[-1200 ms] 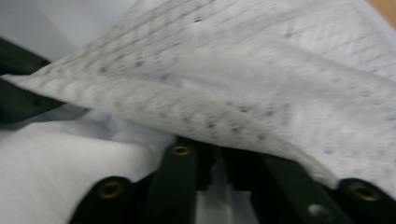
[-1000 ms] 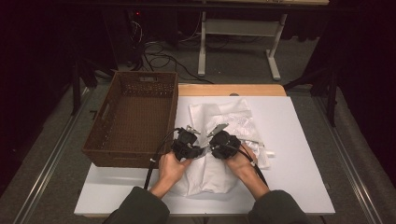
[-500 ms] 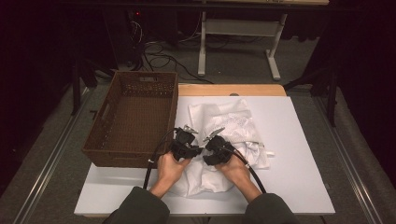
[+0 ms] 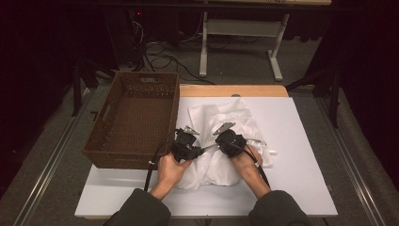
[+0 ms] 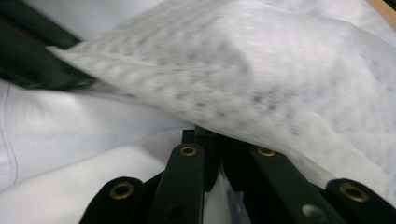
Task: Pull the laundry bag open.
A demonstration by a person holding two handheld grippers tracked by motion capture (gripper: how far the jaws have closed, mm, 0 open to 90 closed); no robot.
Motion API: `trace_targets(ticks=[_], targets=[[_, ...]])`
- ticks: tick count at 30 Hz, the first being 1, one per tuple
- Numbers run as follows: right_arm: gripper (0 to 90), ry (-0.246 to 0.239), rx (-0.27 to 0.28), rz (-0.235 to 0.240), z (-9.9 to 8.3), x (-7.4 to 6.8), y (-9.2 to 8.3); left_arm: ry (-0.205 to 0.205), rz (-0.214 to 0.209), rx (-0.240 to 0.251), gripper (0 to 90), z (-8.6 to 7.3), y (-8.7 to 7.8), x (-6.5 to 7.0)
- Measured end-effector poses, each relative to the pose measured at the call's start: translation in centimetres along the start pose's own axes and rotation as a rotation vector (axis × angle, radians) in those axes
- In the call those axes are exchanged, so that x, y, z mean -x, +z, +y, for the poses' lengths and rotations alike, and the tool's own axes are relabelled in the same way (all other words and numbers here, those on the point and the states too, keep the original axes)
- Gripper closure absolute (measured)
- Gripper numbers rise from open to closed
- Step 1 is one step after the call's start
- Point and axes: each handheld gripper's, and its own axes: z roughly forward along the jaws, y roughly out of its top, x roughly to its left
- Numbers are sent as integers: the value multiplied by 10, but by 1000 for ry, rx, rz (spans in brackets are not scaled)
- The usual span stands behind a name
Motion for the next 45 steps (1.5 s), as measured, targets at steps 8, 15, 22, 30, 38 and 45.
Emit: trace_targets(ticks=[8, 15, 22, 30, 38, 45], targets=[[821, 29, -75, -27, -1, 9, 23, 26, 17, -37, 839, -1, 5, 3], [557, 63, -46, 77, -8, 5, 4, 16, -1, -35, 835, -1, 7, 0], [482, 36, -2, 92, -19, -8, -21, 37, 3, -40, 834, -1, 8, 5], [786, 4, -106, 117, -20, -10, 9, 38, 0, -29, 837, -3, 3, 7], [890, 26, 19, 21, 6, 4, -10, 27, -7, -13, 841, -4, -1, 5], [819, 102, -74, 113, -1, 13, 18, 25, -14, -37, 840, -6, 3, 4]])
